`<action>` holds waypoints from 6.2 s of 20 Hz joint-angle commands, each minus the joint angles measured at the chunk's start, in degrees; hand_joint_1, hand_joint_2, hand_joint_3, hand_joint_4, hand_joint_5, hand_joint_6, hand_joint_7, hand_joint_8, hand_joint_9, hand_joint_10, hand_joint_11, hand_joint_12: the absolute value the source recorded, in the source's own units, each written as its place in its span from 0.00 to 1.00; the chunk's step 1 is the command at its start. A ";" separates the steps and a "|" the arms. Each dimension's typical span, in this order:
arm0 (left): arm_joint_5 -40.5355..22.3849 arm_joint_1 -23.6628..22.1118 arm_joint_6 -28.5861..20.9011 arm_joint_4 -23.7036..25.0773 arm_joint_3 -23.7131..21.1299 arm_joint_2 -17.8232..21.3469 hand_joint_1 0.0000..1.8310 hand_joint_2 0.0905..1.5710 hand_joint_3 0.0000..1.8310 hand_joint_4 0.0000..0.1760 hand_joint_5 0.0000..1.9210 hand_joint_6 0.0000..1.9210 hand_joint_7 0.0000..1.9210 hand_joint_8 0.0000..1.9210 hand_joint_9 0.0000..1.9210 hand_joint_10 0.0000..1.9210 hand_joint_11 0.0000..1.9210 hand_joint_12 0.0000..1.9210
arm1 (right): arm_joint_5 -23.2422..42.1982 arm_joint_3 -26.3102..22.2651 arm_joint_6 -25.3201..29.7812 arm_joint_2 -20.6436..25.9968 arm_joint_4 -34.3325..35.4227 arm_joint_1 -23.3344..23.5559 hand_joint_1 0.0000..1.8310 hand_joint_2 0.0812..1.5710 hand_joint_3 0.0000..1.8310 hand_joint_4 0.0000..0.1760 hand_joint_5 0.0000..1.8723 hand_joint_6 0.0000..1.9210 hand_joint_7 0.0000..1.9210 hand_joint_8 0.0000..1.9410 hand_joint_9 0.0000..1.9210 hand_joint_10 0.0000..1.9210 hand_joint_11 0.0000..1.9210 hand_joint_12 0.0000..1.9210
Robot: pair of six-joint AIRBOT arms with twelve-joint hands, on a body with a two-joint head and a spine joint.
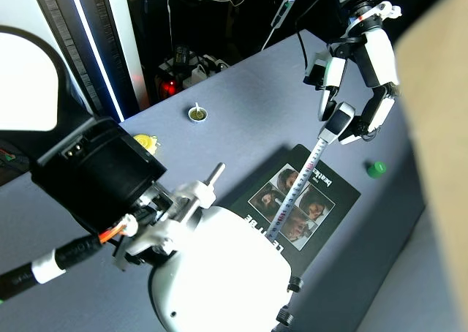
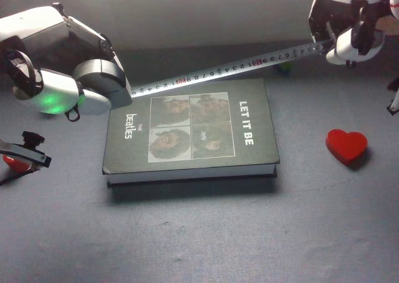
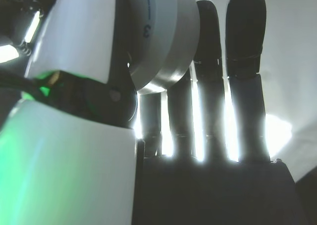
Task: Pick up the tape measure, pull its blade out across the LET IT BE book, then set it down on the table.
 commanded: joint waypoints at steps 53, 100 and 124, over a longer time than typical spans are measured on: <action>1.86 7.30 -34.74 33.71 15.72 -6.08 0.75 0.69 0.00 0.00 0.46 0.47 0.53 0.51 0.48 0.66 0.49 0.61 | -2.16 -25.74 5.35 9.92 -12.84 -1.28 0.01 0.67 0.00 0.39 0.01 0.00 0.01 0.00 0.01 0.00 0.00 0.20; 0.58 8.22 -40.78 38.70 13.75 -6.10 0.75 0.69 0.00 0.00 0.47 0.47 0.52 0.51 0.48 0.67 0.47 0.60 | 4.43 -27.56 2.23 13.10 -3.04 0.67 0.09 0.67 0.00 0.40 0.03 0.00 0.04 0.00 0.04 0.00 0.00 0.26; -6.04 22.39 -26.15 15.63 0.93 -1.70 0.75 0.69 0.00 0.00 0.48 0.45 0.52 0.51 0.47 0.68 0.48 0.62 | 4.54 -30.47 1.01 13.71 -3.01 0.47 0.11 0.67 0.00 0.38 0.03 0.00 0.05 0.00 0.05 0.00 0.00 0.28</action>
